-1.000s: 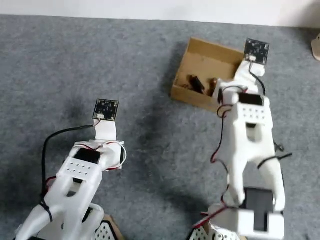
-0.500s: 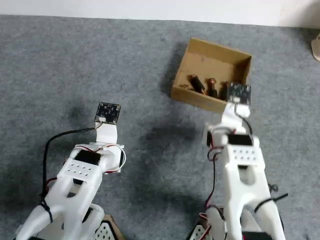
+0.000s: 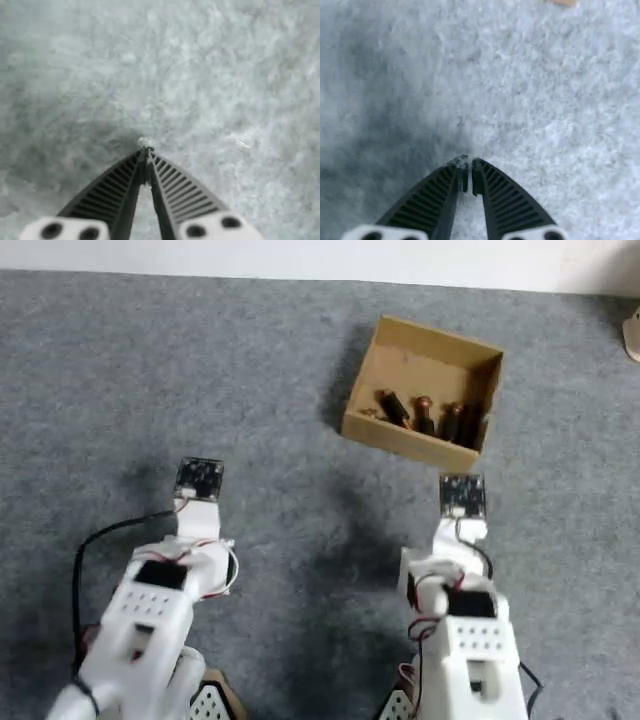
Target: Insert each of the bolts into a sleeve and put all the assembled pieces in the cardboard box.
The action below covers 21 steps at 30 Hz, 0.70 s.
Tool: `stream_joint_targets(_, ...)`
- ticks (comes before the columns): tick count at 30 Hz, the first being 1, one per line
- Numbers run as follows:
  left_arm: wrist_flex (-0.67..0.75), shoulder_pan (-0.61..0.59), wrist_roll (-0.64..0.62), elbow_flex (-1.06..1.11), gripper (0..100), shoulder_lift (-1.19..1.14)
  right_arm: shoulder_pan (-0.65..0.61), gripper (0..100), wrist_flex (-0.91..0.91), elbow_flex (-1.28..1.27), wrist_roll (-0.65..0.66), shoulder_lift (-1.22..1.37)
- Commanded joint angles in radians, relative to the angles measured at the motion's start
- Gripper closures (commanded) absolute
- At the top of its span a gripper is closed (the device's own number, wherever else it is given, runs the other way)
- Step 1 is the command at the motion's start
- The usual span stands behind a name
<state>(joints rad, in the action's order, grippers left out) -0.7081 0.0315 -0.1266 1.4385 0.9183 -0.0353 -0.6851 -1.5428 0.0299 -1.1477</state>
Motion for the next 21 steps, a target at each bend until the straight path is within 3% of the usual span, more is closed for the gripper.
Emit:
stream_joint_targets(1, 0.012, -0.024, 0.008, 0.101, 99, 0.208, 0.013, 99.3, 0.021, -0.076, 0.009, -0.168)
stream_joint_targets(6, 0.003, -0.081, 0.008, 0.269, 99, 0.499, 0.013, 99.3, 0.018, -0.225, 0.012, -0.394)
stream_joint_targets(9, -0.129, -0.173, 0.006, 0.266, 99, 0.665, 0.013, 99.3, -0.102, -0.295, 0.012, -0.49)
stream_joint_targets(15, -0.503, -0.22, 0.008, 0.259, 99, 0.885, 0.013, 99.3, -0.415, -0.295, 0.012, -0.61)
stream_joint_targets(21, -0.571, -0.317, 0.006, 0.259, 99, 0.905, 0.012, 99.3, -0.565, -0.277, 0.012, -0.691)
